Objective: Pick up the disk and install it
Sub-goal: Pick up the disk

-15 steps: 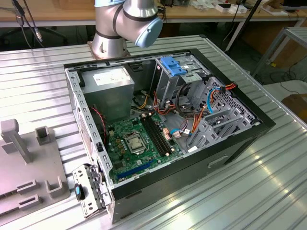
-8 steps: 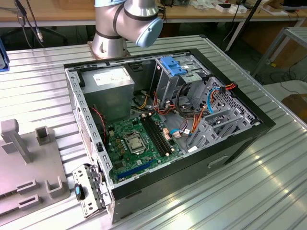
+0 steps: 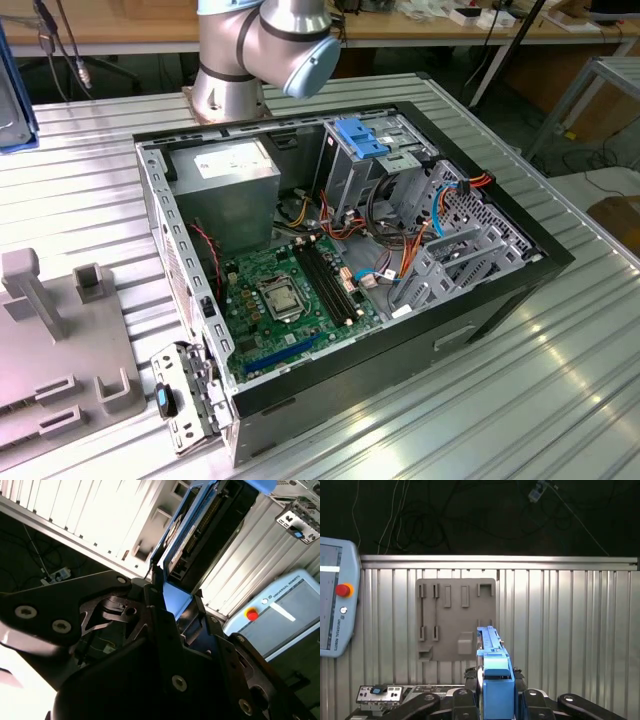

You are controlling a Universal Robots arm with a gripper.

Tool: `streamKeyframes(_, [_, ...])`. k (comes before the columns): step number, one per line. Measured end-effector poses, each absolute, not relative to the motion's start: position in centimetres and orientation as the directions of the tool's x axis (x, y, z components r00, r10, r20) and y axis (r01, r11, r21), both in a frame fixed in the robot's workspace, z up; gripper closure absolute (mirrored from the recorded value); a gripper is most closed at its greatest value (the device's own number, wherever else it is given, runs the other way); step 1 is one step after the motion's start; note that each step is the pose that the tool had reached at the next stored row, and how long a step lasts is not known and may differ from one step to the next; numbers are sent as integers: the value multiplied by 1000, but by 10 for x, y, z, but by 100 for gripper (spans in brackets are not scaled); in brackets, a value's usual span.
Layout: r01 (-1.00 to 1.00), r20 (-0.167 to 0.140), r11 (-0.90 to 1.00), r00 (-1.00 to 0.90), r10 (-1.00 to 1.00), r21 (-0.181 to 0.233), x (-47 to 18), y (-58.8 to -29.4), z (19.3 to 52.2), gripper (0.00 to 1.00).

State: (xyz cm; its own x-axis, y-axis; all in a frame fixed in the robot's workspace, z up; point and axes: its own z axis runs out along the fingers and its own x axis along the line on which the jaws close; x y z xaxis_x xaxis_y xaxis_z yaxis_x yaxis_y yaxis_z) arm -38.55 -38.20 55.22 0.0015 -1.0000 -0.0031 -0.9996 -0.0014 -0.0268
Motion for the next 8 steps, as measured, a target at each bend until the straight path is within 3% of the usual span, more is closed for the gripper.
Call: streamKeyframes(8, [-1000, -3, -1, 2, -1000, -27, -351, -382, 550, 63])
